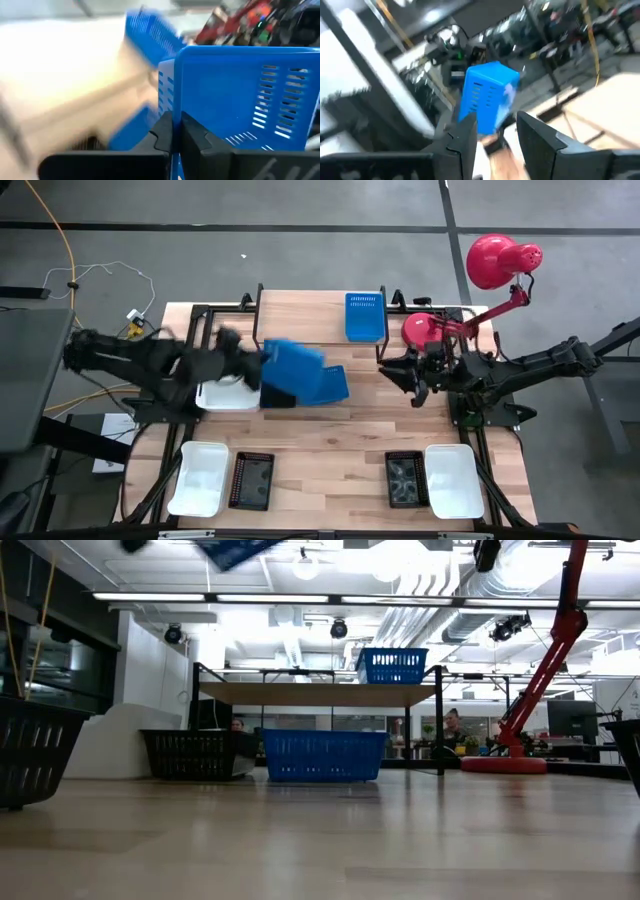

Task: Stack baskets on shelf by color
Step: Stack the bottom left blue bin on top of the other blue bin on the shelf

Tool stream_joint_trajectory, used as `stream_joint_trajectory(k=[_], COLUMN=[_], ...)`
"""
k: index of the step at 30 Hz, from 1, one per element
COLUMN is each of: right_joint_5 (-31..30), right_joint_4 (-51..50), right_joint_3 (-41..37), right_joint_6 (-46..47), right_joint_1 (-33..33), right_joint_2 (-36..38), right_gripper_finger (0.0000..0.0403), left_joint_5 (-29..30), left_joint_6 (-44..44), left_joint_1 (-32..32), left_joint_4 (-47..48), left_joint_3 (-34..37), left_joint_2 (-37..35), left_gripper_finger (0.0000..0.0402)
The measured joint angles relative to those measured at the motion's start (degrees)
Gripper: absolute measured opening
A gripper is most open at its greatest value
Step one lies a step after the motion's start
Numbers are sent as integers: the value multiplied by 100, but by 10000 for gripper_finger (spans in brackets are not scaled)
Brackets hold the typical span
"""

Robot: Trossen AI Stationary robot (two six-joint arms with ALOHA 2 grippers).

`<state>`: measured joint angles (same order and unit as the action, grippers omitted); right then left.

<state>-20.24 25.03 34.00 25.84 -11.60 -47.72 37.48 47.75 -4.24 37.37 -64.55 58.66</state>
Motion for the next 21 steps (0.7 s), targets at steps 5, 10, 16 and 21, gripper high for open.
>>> stream_joint_trajectory(k=[5, 10, 16, 21], right_joint_5=[-773, -1644, -3154, -3637], right_joint_4=[112, -1892, -4493, -5433], right_joint_3=[278, 1615, 3503, 4590], right_joint_6=[-85, -56, 464, 869], right_joint_1=[-2, -2, 0, 55], right_joint_2=[-64, -560, -1628, -2545], right_gripper_finger=[126, 126, 126, 126], left_joint_5=[-395, -321, 116, 293], left_joint_6=[-1365, -1757, -1501, -1385], left_joint_1=[1306, 1667, 1590, 1474], left_joint_4=[-1852, -2384, -2392, -2578], left_joint_3=[0, 2, 2, 4], left_joint_2=[465, 992, 1472, 1727], left_gripper_finger=[0, 0, 0, 0])
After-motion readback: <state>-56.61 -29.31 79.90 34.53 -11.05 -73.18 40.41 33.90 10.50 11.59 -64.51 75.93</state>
